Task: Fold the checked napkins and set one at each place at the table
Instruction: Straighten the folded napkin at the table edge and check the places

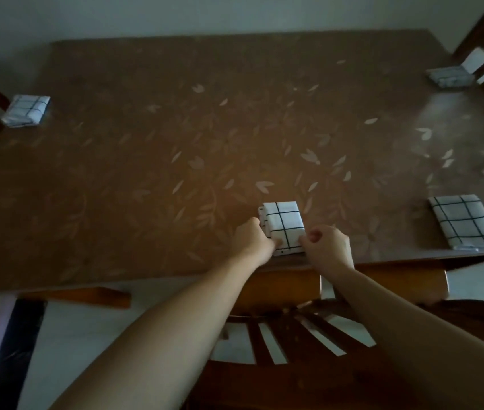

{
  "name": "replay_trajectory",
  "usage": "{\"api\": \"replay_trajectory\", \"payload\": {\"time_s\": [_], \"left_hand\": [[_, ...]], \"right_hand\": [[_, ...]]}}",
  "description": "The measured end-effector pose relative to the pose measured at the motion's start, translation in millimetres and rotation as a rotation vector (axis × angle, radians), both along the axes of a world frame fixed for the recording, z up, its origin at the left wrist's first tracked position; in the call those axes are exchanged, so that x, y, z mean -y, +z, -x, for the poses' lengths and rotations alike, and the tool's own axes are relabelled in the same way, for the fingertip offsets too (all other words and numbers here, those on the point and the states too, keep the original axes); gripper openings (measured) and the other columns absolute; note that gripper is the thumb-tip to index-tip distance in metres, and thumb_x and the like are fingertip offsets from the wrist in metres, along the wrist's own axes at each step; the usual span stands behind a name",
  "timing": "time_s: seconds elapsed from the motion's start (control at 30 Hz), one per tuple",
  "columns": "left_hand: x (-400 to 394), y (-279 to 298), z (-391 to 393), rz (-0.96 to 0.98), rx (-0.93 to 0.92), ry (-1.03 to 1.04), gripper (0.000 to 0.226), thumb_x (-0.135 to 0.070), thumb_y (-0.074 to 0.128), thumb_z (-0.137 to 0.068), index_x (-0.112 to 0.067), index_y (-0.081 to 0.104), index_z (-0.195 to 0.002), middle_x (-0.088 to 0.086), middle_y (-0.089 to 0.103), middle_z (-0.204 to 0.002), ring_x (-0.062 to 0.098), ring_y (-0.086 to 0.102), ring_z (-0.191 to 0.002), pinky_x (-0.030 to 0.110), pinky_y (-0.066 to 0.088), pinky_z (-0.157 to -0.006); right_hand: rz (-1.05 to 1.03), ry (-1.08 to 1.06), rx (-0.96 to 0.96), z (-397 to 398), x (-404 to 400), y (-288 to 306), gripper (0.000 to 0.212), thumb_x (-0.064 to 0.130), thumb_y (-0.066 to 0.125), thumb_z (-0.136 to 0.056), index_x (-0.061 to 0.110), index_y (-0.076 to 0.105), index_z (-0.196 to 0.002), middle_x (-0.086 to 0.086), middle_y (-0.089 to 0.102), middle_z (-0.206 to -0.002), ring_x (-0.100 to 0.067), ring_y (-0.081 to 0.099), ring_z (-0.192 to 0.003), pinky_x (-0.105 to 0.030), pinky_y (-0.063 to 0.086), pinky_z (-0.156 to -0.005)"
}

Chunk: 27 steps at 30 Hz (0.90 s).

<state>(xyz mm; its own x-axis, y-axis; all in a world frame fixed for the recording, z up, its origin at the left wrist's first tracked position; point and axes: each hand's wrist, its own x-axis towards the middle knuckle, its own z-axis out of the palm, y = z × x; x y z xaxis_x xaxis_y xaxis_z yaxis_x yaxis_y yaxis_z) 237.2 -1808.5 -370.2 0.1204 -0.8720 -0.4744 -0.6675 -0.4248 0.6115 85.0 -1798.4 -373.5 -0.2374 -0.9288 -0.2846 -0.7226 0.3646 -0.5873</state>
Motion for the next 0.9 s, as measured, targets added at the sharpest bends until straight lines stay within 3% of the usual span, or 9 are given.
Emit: {"api": "replay_trajectory", "payload": {"time_s": [0.13, 0.3, 0.53, 0.67, 0.9], "left_hand": [[-3.1, -3.4, -6.1, 0.046, 0.012, 0.058, 0.032, -0.019, 0.073, -0.084, -0.011, 0.063, -0.114, 0.003, 0.068, -0.102, 0.019, 0.061, -0.09, 0.025, 0.043, -0.071], [-8.3, -8.1, -21.4, 0.089, 0.04, 0.102, 0.015, -0.017, 0.07, -0.087, -0.012, 0.073, -0.101, 0.004, 0.073, -0.101, 0.02, 0.067, -0.095, 0.022, 0.043, -0.071], [-20.9, -12.6, -45.4, 0.075, 0.043, 0.184, 0.018, -0.021, 0.071, -0.088, -0.014, 0.073, -0.105, 0.003, 0.072, -0.107, 0.018, 0.066, -0.097, 0.021, 0.046, -0.077], [-29.8, -13.9, -49.2, 0.08, 0.046, 0.2, 0.019, -0.02, 0.07, -0.088, -0.013, 0.073, -0.106, 0.003, 0.072, -0.106, 0.017, 0.066, -0.095, 0.022, 0.046, -0.073], [-35.7, -17.2, -46.8, 0.091, 0.039, 0.218, 0.019, -0.02, 0.071, -0.085, -0.013, 0.074, -0.103, 0.005, 0.073, -0.105, 0.017, 0.067, -0.092, 0.02, 0.045, -0.07]], "right_hand": [[-0.026, 0.049, 0.028, -1.9, 5.0, -0.6, 0.019, 0.02, 0.065, -0.085, 0.005, 0.072, -0.078, -0.007, 0.071, -0.072, -0.018, 0.064, -0.064, -0.019, 0.045, -0.049], [-0.046, 0.08, 0.049, -12.9, 6.4, -0.1, 0.016, 0.016, 0.065, -0.086, 0.005, 0.074, -0.078, -0.009, 0.072, -0.073, -0.015, 0.062, -0.061, -0.018, 0.044, -0.047], [-0.082, 0.145, 0.077, -33.6, 4.7, -1.6, 0.018, 0.016, 0.064, -0.084, 0.004, 0.075, -0.078, -0.012, 0.073, -0.075, -0.021, 0.064, -0.061, -0.014, 0.04, -0.041], [-0.086, 0.169, 0.099, -34.6, 0.6, 0.1, 0.017, 0.014, 0.065, -0.086, 0.003, 0.075, -0.078, -0.011, 0.073, -0.076, -0.012, 0.056, -0.057, -0.013, 0.042, -0.042], [-0.109, 0.162, 0.099, -29.1, -3.8, -1.4, 0.017, 0.013, 0.065, -0.085, 0.002, 0.075, -0.078, -0.012, 0.073, -0.074, -0.012, 0.057, -0.057, -0.015, 0.045, -0.044]]}}
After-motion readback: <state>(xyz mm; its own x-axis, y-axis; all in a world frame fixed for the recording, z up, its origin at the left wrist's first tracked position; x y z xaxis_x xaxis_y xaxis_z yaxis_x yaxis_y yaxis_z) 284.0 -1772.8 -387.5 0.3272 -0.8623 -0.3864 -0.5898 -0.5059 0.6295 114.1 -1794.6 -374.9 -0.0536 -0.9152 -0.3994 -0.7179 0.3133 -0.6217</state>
